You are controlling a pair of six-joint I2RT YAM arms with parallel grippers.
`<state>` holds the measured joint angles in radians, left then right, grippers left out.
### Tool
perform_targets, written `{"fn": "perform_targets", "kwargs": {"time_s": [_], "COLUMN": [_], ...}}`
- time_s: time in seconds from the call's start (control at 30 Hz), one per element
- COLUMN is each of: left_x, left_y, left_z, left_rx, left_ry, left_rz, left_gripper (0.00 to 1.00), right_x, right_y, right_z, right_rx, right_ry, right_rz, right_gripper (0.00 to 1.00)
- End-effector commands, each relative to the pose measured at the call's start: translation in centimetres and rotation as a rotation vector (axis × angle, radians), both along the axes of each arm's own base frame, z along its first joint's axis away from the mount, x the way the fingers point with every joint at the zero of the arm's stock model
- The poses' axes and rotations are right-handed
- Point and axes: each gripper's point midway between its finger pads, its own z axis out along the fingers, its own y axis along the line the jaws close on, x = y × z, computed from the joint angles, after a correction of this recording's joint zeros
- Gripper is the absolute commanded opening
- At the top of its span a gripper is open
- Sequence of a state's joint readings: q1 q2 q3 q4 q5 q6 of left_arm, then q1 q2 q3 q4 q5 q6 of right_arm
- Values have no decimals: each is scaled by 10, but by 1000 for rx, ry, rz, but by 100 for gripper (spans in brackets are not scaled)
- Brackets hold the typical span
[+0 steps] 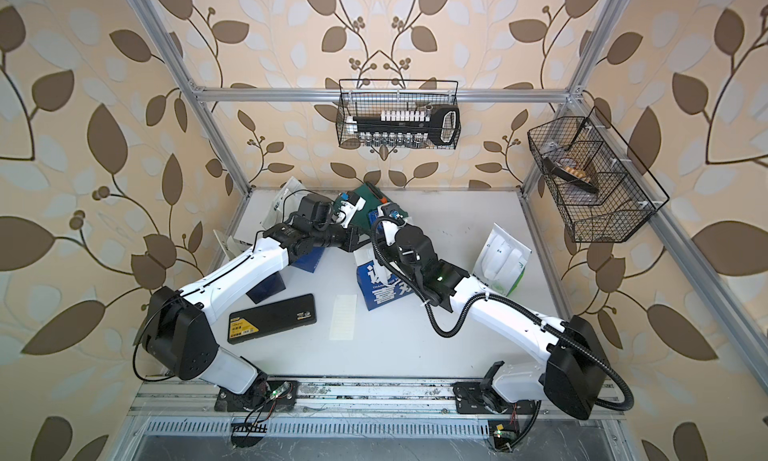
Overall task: Staple the receipts to the bags
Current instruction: Place the stapler in the takeout bag, then staple the receipt to the takeout bag.
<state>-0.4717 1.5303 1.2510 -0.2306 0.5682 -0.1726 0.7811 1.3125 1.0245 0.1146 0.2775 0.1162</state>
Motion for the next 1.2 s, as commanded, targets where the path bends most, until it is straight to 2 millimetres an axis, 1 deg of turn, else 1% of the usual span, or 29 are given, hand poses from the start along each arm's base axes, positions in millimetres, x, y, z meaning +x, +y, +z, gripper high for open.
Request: {"fn": "perform_targets", "kwargs": {"time_s": [0.0, 0.07, 0.1, 0.13, 0.17, 0.23, 0.3, 0.33, 0.4, 0.47, 0.53, 0.63, 0.7, 0.77, 0.93, 1.03, 1.1, 1.17], "left_x": [0, -7, -10, -19, -25, -36, -45, -48, -51, -54, -55, -55, -55, -54, -54, -54, -55, -56], "left_y": [-5, -6, -8, -7, -7, -9, -9, -9, -9, -9, -11, -13, -13, -14, -16, -18, -20, -22], "left_z": [41, 43, 41, 50, 52, 51, 49, 48, 49, 52, 53, 54, 54, 53, 56, 58, 59, 59], "left_rx": [-63, -68, -65, -72, -66, -53, -36, -28, -21, -25, -27, -27, -16, -6, 8, 8, 9, 11], "left_ry": [-259, -324, -349, -391, -417, -447, -462, -469, -487, -507, -520, -529, -540, -547, -564, -576, -581, -585], "left_rz": [-69, -112, -143, -174, -210, -279, -338, -356, -377, -389, -390, -399, -403, -409, -430, -441, -447, -454], "left_gripper": [0, 0, 0, 0, 0, 0, 0, 0, 0, 0, 0, 0, 0, 0, 0, 0, 0, 0], "right_x": [-2, 2, 7, 11, 17, 27, 29, 30, 27, 24, 14, 5, -8, -19, -40, -42, -36, -31], "right_y": [-5, -17, -27, -34, -44, -61, -72, -76, -80, -82, -78, -67, -56, -43, -22, -13, -7, -3], "right_z": [26, 32, 35, 38, 40, 43, 44, 44, 45, 52, 60, 60, 48, 31, -4, -27, -45, -57], "right_rx": [-39, -48, -52, -51, -43, -14, -1, 1, -7, 27, 70, 104, 60, 16, -31, -122, -231, -319], "right_ry": [-70, -80, -88, -93, -99, -81, -57, -56, -66, -82, -84, -36, -4, 48, 125, 165, 172, 174], "right_rz": [65, 90, 106, 119, 159, 270, 449, 510, 660, 792, 928, 1034, 1073, 1092, 1148, 1150, 1119, 1101], "right_gripper": [62, 64, 65, 67, 69, 69, 69, 69, 69, 70, 71, 71, 71, 71, 72, 72, 72, 72]}}
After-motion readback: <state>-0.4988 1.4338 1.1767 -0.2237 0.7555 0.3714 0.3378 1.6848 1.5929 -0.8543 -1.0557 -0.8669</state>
